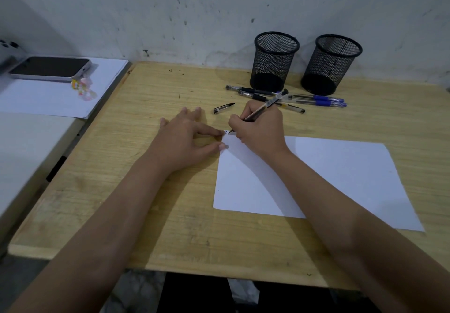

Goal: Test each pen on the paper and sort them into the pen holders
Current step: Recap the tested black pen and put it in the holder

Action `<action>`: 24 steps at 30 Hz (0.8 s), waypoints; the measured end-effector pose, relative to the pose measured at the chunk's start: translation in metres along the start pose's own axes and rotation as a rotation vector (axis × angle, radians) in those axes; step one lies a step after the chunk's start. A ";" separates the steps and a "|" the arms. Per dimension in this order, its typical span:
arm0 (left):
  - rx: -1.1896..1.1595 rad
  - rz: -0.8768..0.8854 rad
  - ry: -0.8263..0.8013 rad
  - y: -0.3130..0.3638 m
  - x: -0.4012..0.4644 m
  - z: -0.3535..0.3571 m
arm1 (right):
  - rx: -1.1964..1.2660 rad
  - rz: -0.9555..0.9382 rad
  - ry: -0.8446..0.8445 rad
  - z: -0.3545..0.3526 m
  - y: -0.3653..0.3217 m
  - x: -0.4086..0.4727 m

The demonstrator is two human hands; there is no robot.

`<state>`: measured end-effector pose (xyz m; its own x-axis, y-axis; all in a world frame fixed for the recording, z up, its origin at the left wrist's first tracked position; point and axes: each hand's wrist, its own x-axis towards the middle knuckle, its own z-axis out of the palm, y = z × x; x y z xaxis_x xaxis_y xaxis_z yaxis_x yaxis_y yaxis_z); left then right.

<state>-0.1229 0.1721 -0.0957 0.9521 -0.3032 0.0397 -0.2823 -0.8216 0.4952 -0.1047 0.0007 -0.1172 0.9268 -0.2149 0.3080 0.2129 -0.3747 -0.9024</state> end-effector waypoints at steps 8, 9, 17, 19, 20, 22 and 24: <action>0.009 0.004 -0.001 0.001 0.000 0.000 | -0.020 -0.022 0.039 -0.002 -0.002 -0.001; 0.009 0.004 -0.002 0.001 0.000 0.000 | -0.017 -0.024 0.037 -0.002 -0.003 -0.001; 0.010 0.002 -0.003 0.000 0.001 0.000 | -0.012 0.016 0.025 -0.002 -0.003 -0.001; 0.013 -0.001 -0.001 0.000 0.000 0.001 | 0.021 0.058 0.037 -0.004 -0.004 -0.001; 0.004 -0.002 0.003 0.000 -0.001 0.001 | 0.053 0.092 0.056 -0.005 -0.005 -0.001; -0.029 -0.009 0.021 0.001 -0.001 0.003 | 0.160 0.180 0.110 -0.009 -0.009 -0.002; -0.078 -0.025 0.048 0.004 0.000 0.003 | 0.262 0.248 0.156 -0.012 -0.013 -0.001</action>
<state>-0.1242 0.1673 -0.0967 0.9637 -0.2583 0.0669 -0.2502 -0.7878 0.5628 -0.1122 -0.0048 -0.1025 0.9061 -0.4123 0.0951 0.0793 -0.0553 -0.9953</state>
